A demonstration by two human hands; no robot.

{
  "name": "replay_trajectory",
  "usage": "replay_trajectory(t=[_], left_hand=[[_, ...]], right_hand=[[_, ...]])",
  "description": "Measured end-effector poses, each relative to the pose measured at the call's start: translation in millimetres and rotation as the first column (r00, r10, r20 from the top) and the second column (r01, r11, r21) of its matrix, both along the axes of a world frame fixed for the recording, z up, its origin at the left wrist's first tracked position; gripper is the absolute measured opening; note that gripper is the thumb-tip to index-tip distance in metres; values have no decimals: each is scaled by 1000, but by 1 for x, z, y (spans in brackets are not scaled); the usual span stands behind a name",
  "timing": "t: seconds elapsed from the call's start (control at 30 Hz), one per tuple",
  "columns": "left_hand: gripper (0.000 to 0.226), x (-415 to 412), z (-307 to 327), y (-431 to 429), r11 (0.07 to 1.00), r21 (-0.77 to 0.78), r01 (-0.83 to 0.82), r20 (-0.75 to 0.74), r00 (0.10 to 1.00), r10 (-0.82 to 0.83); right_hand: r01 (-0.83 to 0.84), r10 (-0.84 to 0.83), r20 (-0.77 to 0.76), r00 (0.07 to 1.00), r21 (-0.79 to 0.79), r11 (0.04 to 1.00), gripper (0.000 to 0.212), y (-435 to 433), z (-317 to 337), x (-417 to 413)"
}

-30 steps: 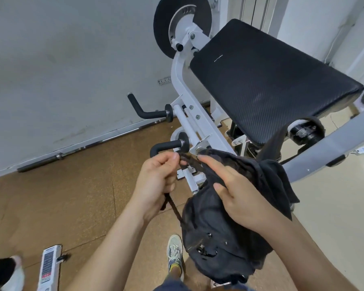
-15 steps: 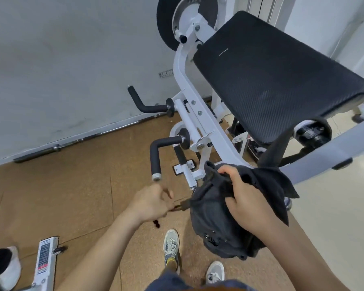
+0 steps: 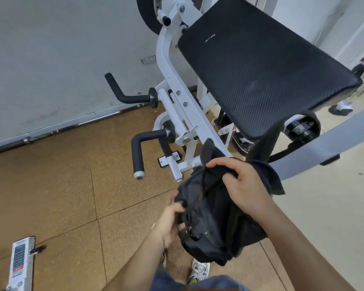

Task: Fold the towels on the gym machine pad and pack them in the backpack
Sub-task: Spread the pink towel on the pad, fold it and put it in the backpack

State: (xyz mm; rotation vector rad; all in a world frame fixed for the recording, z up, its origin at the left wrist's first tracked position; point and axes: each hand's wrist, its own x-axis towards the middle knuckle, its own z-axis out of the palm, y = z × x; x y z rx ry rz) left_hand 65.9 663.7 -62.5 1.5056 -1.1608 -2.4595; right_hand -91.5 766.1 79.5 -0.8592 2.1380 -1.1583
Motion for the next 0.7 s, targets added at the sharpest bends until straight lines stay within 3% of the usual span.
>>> replay_trajectory(t=[0.07, 0.13, 0.2, 0.23, 0.3, 0.37, 0.47, 0.53, 0.6, 0.7], left_hand=[[64, 2, -17, -5, 997, -59, -59, 159, 985, 68], [77, 3, -41, -9, 992, -119, 27, 356, 934, 18], [84, -2, -62, -10, 1000, 0, 14, 389, 921, -13], [72, -6, -73, -10, 998, 37, 46, 392, 918, -57], [36, -20, -91, -8, 987, -76, 140, 438, 894, -93], [31, -31, -108, -2, 947, -234, 219, 525, 849, -66], [33, -38, -78, 10, 903, -400, 156, 462, 885, 52], [29, -43, -15, 8, 802, -582, 133, 385, 914, 128], [24, -50, 61, 0, 656, -742, 137, 278, 953, 116], [24, -73, 169, -20, 315, -930, 191, 185, 981, -51]], right_hand=[[160, -159, 55, 986, -26, 987, 46, -3, -1, -12], [306, -302, 58, 952, -83, 948, 45, -5, -1, -28], [394, -393, 32, 919, -114, 912, 43, -4, -6, -45], [430, -432, 8, 902, -116, 895, 43, -4, -10, -51], [494, -499, -32, 866, -97, 864, 43, -1, -19, -62], [522, -529, -92, 844, -90, 848, 43, 5, -22, -71], [406, -394, -349, 850, -40, 913, 38, 16, -18, -80], [318, -265, -488, 832, 27, 948, 32, 19, -15, -84], [282, -224, -513, 829, 36, 959, 30, 17, -14, -87], [319, -311, -395, 864, -47, 946, 32, 18, -12, -85]])
